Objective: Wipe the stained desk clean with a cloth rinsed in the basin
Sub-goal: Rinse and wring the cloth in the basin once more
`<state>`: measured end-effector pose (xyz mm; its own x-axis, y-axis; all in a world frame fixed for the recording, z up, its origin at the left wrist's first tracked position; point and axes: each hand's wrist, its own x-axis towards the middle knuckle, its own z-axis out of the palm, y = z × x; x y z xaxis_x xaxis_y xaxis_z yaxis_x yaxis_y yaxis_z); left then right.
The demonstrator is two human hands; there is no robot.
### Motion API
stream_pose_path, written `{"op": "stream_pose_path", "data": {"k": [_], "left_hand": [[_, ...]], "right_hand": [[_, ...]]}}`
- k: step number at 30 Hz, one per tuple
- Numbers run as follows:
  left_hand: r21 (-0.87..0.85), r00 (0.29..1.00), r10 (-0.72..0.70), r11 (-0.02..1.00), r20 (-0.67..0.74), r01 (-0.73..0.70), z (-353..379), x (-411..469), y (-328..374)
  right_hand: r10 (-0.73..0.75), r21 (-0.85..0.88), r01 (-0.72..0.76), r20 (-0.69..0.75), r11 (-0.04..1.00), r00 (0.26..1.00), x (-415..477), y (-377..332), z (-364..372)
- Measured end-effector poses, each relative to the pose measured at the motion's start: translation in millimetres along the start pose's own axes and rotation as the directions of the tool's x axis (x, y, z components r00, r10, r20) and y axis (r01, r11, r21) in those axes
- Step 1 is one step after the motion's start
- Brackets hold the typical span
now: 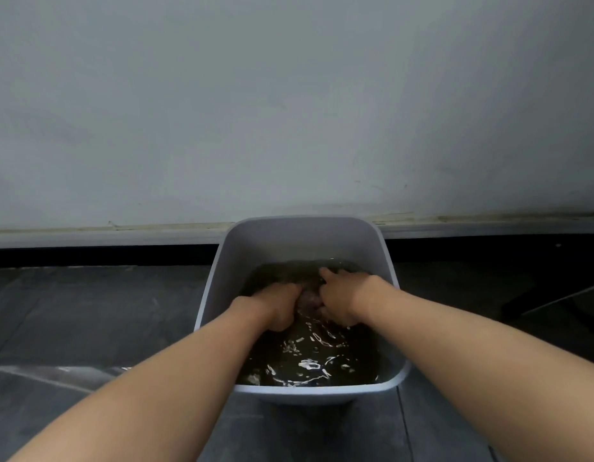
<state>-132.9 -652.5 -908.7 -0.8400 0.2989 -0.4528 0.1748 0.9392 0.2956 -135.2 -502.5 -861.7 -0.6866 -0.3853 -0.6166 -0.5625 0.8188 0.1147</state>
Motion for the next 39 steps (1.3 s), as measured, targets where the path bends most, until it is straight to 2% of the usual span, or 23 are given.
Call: {"op": "stream_pose_path", "data": {"k": [3, 5, 6, 7, 9, 11, 13, 14, 16, 18, 22, 25, 26, 28, 30, 31, 33, 35, 37, 39], "left_hand": [[-0.036, 0.998, -0.061, 0.997, 0.033, 0.062, 7.9, 6.8, -2.4], [-0.255, 0.990, -0.138, 0.956, 0.040, 0.143, 9.8, 7.1, -2.7], [-0.442, 0.973, -0.207, 0.867, 0.097, 0.229, 7.6, 6.6, -2.0], [-0.632, 0.940, -0.258, 0.696, 0.222, 0.340, 2.7, 3.6, 0.0], [-0.805, 0.850, -0.206, 0.275, 0.486, 0.526, -7.4, -3.2, 6.6], [-0.869, 0.861, -0.162, 0.040, 0.482, 0.494, -12.5, -1.9, 9.2], [-0.921, 0.898, -0.205, -0.085, 0.389, 0.380, -16.5, -1.7, 17.1], [-0.937, 0.898, -0.267, -0.086, 0.349, 0.338, -16.3, -0.3, 19.7], [-0.958, 0.887, -0.362, -0.102, 0.287, 0.268, -13.4, 1.6, 26.2], [-0.965, 0.891, -0.373, -0.142, 0.260, 0.221, -13.3, 0.8, 32.2], [-0.968, 0.913, -0.322, -0.107, 0.249, 0.226, -17.2, -9.6, 39.5], [-0.965, 0.914, -0.309, -0.050, 0.261, 0.259, -21.2, -14.2, 35.9], [-0.955, 0.909, -0.314, 0.019, 0.276, 0.296, -22.2, -14.9, 32.5], [-0.920, 0.907, -0.295, 0.158, 0.302, 0.358, -24.8, -18.1, 26.8], [-0.879, 0.910, -0.279, 0.284, 0.306, 0.383, -29.1, -23.8, 23.0], [-0.864, 0.921, -0.281, 0.351, 0.270, 0.361, -29.3, -27.3, 21.8], [-0.794, 0.915, -0.378, 0.509, 0.141, 0.333, -18.4, -20.3, 12.9], [-0.701, 0.895, -0.447, 0.639, -0.003, 0.317, -10.2, -16.1, 11.9], [-0.596, 0.899, -0.436, 0.731, -0.033, 0.332, -3.5, -12.6, 12.5], [-0.535, 0.913, -0.408, 0.771, 0.003, 0.347, 1.7, -3.8, 11.1]], "right_hand": [[-0.002, 0.058, -0.002, 0.076, 0.998, 0.997, 12.4, -6.2, 4.7], [-0.002, 0.179, -0.011, 0.068, 0.984, 0.998, 19.3, -9.4, 9.0], [0.010, 0.268, -0.026, 0.060, 0.963, 0.998, 22.0, -10.9, 8.9], [0.034, 0.368, -0.052, 0.054, 0.928, 0.998, 24.3, -12.3, 8.5], [0.108, 0.571, -0.105, 0.028, 0.815, 0.994, 26.4, -14.7, 6.5], [0.213, 0.807, -0.120, -0.007, 0.578, 0.977, 26.6, -18.4, 5.2], [0.310, 0.948, -0.059, -0.044, 0.314, 0.950, 24.2, -26.8, 4.2], [0.359, 0.976, -0.020, -0.060, 0.215, 0.931, 22.4, -31.1, 3.0], [0.446, 0.993, 0.029, -0.076, 0.112, 0.892, 16.2, -39.8, -0.8], [0.526, 0.994, 0.035, -0.086, 0.106, 0.846, 7.9, -47.4, -4.3], [0.634, 0.986, 0.094, -0.159, 0.135, 0.757, 0.3, -52.7, -1.7], [0.632, 0.978, 0.127, -0.203, 0.164, 0.748, 2.3, -45.4, -3.1], [0.626, 0.974, 0.104, -0.211, 0.203, 0.751, 2.0, -41.2, -4.0], [0.579, 0.927, 0.009, -0.243, 0.376, 0.778, 3.7, -31.3, -3.5], [0.493, 0.852, -0.067, -0.234, 0.518, 0.838, 7.3, -24.7, -0.4], [0.433, 0.829, -0.082, -0.202, 0.553, 0.879, 7.5, -23.3, 0.6], [0.311, 0.801, -0.088, -0.127, 0.592, 0.942, 8.9, -22.8, 5.4], [0.215, 0.714, -0.087, -0.091, 0.695, 0.972, 10.4, -25.2, 11.7], [0.156, 0.578, -0.078, -0.085, 0.812, 0.984, 11.8, -27.1, 17.3], [0.138, 0.549, -0.088, -0.050, 0.831, 0.989, 16.3, -27.1, 19.5]]}}
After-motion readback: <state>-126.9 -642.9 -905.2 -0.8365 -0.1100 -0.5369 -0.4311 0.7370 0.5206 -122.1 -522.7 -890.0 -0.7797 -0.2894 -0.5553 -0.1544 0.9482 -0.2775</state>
